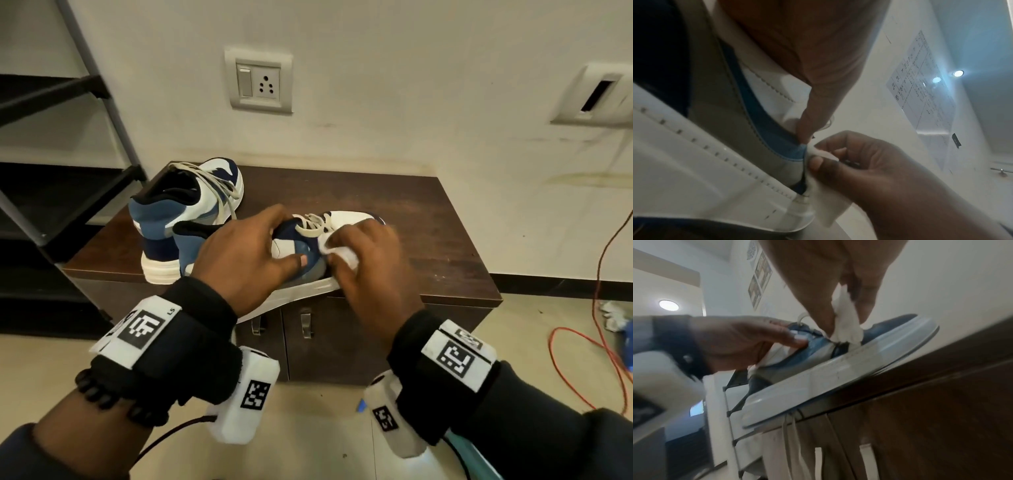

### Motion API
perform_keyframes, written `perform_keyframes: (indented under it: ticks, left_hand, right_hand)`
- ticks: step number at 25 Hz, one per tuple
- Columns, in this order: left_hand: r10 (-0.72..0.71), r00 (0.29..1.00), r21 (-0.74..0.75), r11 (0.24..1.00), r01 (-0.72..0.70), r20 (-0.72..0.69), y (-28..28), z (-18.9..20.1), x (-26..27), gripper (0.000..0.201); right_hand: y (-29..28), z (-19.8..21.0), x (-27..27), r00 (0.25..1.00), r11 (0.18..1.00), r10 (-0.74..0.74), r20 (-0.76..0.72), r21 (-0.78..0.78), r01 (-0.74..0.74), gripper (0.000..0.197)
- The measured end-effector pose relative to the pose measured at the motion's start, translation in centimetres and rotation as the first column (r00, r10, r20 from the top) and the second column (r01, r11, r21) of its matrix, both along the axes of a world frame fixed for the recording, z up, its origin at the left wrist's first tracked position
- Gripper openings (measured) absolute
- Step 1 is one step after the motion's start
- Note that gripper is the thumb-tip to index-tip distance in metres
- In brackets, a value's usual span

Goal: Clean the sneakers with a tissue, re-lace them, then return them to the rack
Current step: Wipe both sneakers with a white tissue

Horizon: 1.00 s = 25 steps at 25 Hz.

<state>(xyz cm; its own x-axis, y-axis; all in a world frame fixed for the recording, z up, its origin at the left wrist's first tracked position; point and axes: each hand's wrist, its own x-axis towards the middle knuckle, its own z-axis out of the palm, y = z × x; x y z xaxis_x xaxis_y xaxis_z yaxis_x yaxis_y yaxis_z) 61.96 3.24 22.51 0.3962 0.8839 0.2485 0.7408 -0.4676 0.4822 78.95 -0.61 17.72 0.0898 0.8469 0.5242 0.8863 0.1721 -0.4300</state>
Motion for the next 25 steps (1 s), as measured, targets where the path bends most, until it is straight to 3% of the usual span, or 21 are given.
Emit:
perform_keyframes:
  ticks: [2, 5, 9, 13, 16, 18, 22, 25]
  left_hand:
    - [0.031, 0.998, 0.015, 0.999, -0.03, -0.062, 0.2, -0.2, 0.4, 0.034]
    - [0.07, 0.99, 0.038, 0.997, -0.066, -0.126, 0.3, -0.5, 0.9, 0.044]
    - [0.019, 0.997, -0.013, 1.0, -0.02, -0.075, 0.7, -0.5, 0.8, 0.046]
    - [-0.074, 0.996, -0.086, 0.993, 0.078, 0.04, 0.7, -0.5, -0.3, 0.04]
    - [-0.082, 0.995, -0.085, 0.993, 0.087, 0.053, 0.6, -0.7, -0.3, 0.039]
    - [-0.061, 0.997, -0.05, 0.997, 0.063, 0.05, 1.0, -0.7, 0.1, 0.038]
    - [-0.077, 0.995, -0.048, 0.996, 0.08, 0.068, 1.3, -0.8, 0.1, 0.033]
    - [-0.073, 0.993, -0.09, 0.993, 0.081, 0.088, 1.7, -0.8, 0.0, 0.034]
  right_hand:
    - [0.6, -0.7, 0.0, 1.0, 1.0, 0.01, 0.012, 0.021, -0.011, 0.012]
    - [1.8, -0.7, 2.3, 0.969, 0.982, -0.19, -0.159, -0.024, 0.188, 0.013]
    - [0.5, -1.6, 1.2, 1.0, 1.0, -0.018, 0.01, 0.015, 0.018, 0.012]
    - [1.7, -0.4, 5.5, 0.936, 0.953, -0.302, -0.18, -0.088, 0.291, 0.016]
    - [0.9, -0.4, 4.4, 0.984, 0.991, -0.133, -0.119, -0.003, 0.134, 0.013]
    - [1.5, -1.1, 4.5, 0.987, 0.992, -0.119, -0.106, 0.024, 0.122, 0.013]
    - [2.1, -1.3, 6.2, 0.908, 0.966, -0.257, -0.329, -0.099, 0.238, 0.013]
    - [0.1, -1.9, 2.7, 0.914, 0.988, -0.153, -0.377, -0.048, 0.145, 0.014]
